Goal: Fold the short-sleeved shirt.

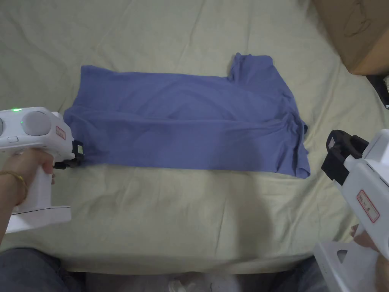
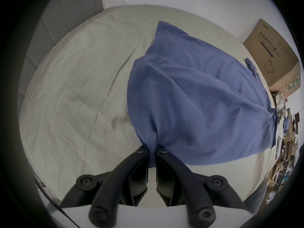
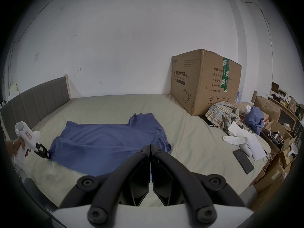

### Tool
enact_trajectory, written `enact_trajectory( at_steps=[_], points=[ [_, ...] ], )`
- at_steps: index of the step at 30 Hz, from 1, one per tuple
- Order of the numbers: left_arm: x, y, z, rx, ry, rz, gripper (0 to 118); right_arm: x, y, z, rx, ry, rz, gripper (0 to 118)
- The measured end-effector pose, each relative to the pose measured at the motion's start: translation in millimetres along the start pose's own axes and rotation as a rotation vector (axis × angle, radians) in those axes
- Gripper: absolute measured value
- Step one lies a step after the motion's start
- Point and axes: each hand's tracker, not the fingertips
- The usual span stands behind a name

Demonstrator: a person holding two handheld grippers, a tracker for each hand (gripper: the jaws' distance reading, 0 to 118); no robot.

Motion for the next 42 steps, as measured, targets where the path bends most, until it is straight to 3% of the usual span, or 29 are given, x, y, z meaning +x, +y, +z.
enact_trajectory(
  at_steps=[3,7,8,9,11,12,16,19,21,22,24,25,28,29,33,42],
  points=[
    [0,-3,16,0.074,-0.006,-0.014,3,7,5,-8,-0.034,0.018,-0.030,0],
    [-2,-4,41,0.155,-0.031,-0.014,3,29,20,-49,-0.218,0.046,-0.071,1],
    [-2,-4,46,0.170,-0.033,-0.015,3,35,23,-63,-0.279,0.053,-0.068,16],
    [-1,-3,48,0.175,-0.033,-0.015,3,39,24,-76,-0.315,0.043,-0.048,42],
    [0,-3,53,0.193,-0.040,-0.006,3,46,22,-109,-0.421,0.044,-0.006,105],
    [1,-3,55,0.198,-0.045,0.001,3,48,20,-122,-0.487,0.031,0.008,111],
    [1,-4,51,0.194,-0.044,0.018,3,56,3,-171,-0.642,0.047,-0.078,111],
    [0,-7,44,0.174,-0.033,0.041,3,54,-18,-201,-0.752,-0.009,-0.109,111],
    [-2,-9,40,0.164,-0.032,0.061,3,53,-32,-211,-0.809,-0.035,-0.144,103],
    [-2,-10,38,0.160,-0.032,0.071,3,51,-38,-216,-0.824,-0.037,-0.160,95],
    [-3,-10,35,0.150,-0.029,0.080,3,48,-47,-218,-0.828,-0.008,-0.159,51],
    [-4,-10,32,0.146,-0.025,0.082,3,48,-51,-219,-0.821,0.001,-0.163,40],
    [-5,-10,28,0.137,-0.021,0.101,3,49,-51,-217,-0.811,0.024,-0.235,34],
    [-6,-10,27,0.137,-0.022,0.109,3,49,-48,-215,-0.797,0.066,-0.251,15],
    [-6,-8,32,0.141,-0.019,0.138,3,49,-22,-198,-0.776,0.081,-0.156,12],
    [-30,-36,87,0.210,-0.089,0.125,3,64,23,-118,-0.657,0.172,-0.124,12]
  ],
)
